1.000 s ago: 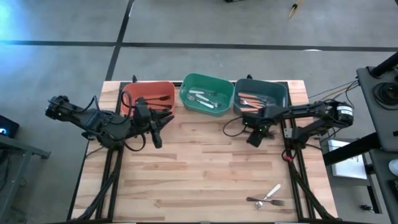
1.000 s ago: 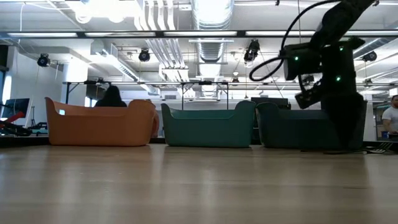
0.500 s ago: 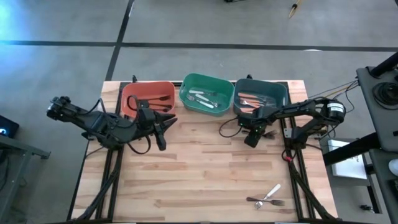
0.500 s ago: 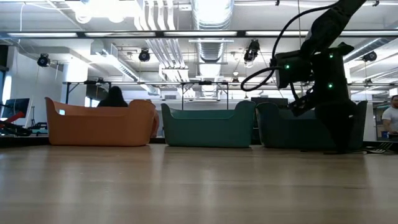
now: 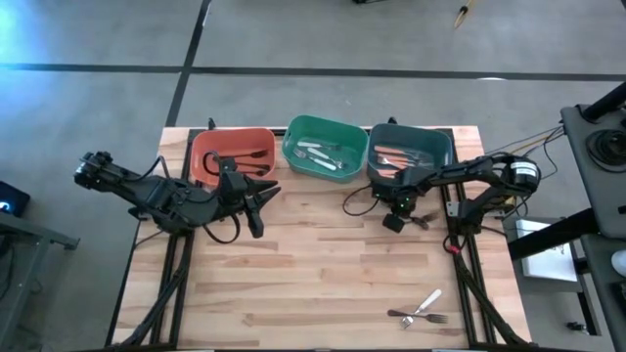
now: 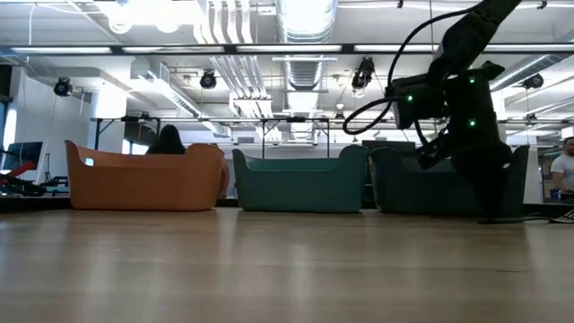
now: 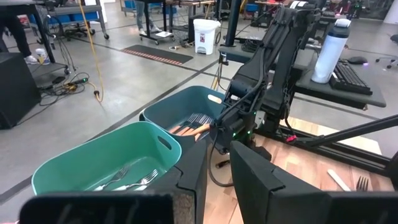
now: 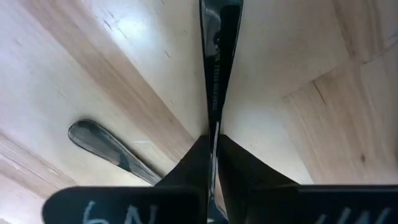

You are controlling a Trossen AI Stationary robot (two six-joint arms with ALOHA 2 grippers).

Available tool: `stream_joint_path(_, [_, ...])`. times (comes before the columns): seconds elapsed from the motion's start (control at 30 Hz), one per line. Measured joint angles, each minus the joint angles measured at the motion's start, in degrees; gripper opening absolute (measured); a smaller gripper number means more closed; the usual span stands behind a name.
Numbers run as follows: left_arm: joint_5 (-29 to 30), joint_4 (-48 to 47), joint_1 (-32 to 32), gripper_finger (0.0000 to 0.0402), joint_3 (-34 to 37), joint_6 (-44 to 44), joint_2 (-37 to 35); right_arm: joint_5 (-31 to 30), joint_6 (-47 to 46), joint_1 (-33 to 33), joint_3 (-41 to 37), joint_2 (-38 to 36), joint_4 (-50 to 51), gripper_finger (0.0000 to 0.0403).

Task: Sort silverware by color (type)
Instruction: Put the black fork into the orange bin

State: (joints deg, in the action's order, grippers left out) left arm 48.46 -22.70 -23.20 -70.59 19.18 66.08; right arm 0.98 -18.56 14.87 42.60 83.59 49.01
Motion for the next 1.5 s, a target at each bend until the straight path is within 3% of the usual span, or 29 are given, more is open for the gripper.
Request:
stream_joint_path(0.3, [0.0, 0.0, 0.0, 0.0054, 0.0, 0.9, 0.0, 2.6, -1.1, 0.0, 8.6, -11.4, 2.8, 0.0009])
stream_joint_path(0.43, [0.0, -0.2, -0.1, 0.0054, 0.0, 0.9, 0.0, 2.5, -1.0, -0.7, 13.9, -14.4, -0.4, 0.0009])
stream_joint_path(0.57, [0.0, -1.6, -0.1, 0.0054, 0.0, 0.9, 0.2, 2.5, 0.0, -2.0, 18.7, -14.6, -10.0, 0.0009])
stream_joint_path(0.93, [1.8, -7.0, 0.9, 0.0054, 3.9, 7.6, 0.3, 3.7, 8.1, -2.8, 34.3, -5.8, -30.4, 0.0009])
stream_joint_path(1.03, [2.1, -5.2, 2.0, 0.0054, 6.4, 10.7, 0.3, 5.4, 10.2, -4.0, 39.1, -2.4, -30.9, 0.0009])
stream_joint_path(1.23, [8.9, -1.8, 3.0, 0.0054, 9.4, 15.0, 0.4, 5.7, 14.4, -6.5, 46.3, 1.7, -30.3, 0.0009])
stream_joint_path(1.5, [5.6, 0.2, 5.2, 0.0092, 9.4, 15.9, 1.1, 7.0, 15.4, -6.4, 48.6, 3.9, -29.5, 0.0009])
